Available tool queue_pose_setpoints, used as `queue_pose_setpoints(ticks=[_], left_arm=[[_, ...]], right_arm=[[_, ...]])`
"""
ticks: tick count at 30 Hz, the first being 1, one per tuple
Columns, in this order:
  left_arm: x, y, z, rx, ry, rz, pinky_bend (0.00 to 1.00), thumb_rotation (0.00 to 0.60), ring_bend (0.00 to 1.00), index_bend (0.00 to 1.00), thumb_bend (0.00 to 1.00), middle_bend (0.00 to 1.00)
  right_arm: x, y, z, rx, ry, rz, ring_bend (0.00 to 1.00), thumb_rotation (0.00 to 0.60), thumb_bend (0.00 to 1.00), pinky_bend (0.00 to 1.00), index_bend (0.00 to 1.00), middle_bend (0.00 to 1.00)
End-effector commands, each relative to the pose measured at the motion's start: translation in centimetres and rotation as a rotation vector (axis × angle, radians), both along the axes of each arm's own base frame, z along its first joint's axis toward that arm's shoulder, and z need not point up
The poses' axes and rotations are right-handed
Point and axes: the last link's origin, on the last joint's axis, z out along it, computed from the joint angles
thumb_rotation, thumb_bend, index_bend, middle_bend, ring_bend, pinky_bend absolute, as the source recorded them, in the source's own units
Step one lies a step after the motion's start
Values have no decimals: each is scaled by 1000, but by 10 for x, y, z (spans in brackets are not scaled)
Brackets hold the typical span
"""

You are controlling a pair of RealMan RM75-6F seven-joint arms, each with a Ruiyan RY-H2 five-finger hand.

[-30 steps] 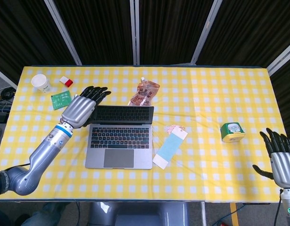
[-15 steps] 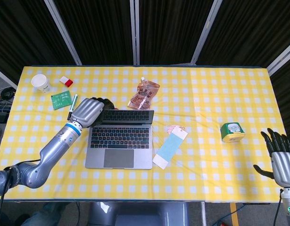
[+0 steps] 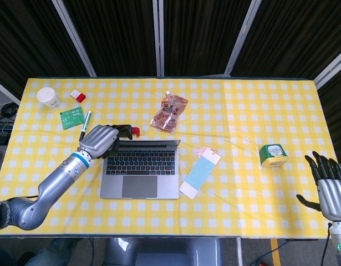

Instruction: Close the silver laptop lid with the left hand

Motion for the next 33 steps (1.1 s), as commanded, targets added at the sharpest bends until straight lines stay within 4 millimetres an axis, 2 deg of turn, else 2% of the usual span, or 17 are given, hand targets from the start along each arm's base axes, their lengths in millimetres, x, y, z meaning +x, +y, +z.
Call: queue_pose_setpoints(ticks=[1,6,11,18,33], left_arm=[[-1,-16,3,-84,-15,12,312,600,263,330,1000,261],[1,-28,4,-135,-12,-4,312,600,263,330,1000,261],[-1,-42,-4,-192,-7,-18,312,600,263,331,1000,261],[-9,-59,-25,-267,-11,-35,312,600,263,332,1000,261],[-36,-73,-75,-360,-3,-53,311,600,263,331,1000,261]], right_arm=[[1,0,-1,4,0,2,0,600,0,0,0,0],[3,0,-2,10,0,9,0,600,0,0,0,0],[3,1,-1,8,-2,9,0,600,0,0,0,0],[3,2,0,6,-5,10,0,600,0,0,0,0],[2,2,2,2,-13,7,0,600,0,0,0,0]])
